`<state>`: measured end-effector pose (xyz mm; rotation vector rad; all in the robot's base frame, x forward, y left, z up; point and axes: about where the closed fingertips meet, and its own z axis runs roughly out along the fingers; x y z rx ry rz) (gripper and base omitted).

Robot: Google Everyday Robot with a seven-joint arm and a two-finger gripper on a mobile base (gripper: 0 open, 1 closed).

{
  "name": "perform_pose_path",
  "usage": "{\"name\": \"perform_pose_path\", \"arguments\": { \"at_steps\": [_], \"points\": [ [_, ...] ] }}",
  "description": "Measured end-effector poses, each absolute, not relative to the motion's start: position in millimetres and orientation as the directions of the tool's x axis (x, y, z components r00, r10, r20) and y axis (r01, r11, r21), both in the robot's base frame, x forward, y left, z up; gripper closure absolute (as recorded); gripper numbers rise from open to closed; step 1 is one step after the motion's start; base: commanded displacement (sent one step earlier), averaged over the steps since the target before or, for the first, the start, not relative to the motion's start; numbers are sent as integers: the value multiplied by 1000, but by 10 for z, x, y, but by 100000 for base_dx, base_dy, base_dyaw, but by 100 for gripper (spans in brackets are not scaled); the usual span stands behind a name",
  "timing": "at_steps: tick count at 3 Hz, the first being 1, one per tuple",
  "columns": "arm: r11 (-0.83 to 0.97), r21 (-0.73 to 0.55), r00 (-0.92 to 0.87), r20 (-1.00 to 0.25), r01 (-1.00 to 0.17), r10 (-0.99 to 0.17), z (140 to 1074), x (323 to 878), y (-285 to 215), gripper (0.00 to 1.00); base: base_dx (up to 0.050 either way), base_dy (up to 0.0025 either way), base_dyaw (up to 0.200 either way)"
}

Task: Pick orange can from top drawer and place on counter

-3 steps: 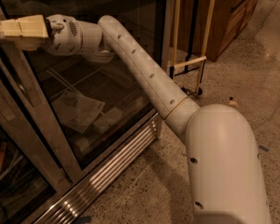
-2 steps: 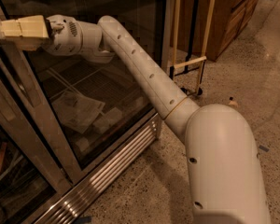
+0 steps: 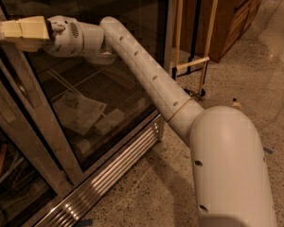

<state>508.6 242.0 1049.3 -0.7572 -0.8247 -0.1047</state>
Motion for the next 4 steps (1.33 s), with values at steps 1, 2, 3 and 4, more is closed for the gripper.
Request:
{"name": "perform_pose_path", "arguments": {
  "at_steps": [1,2,3,4],
  "points": [
    [736,-568,690,698,369,193,10490,5080,2418,100,0,0,0],
    [736,-568,690,698,370,192,10489,5102,2440,100,0,0,0],
    [734,-567,690,698,373,189,10489,5102,2441,100,0,0,0],
    [733,-567,691,699,376,186,10488,5101,2443,100,0,0,0]
  ]
}}
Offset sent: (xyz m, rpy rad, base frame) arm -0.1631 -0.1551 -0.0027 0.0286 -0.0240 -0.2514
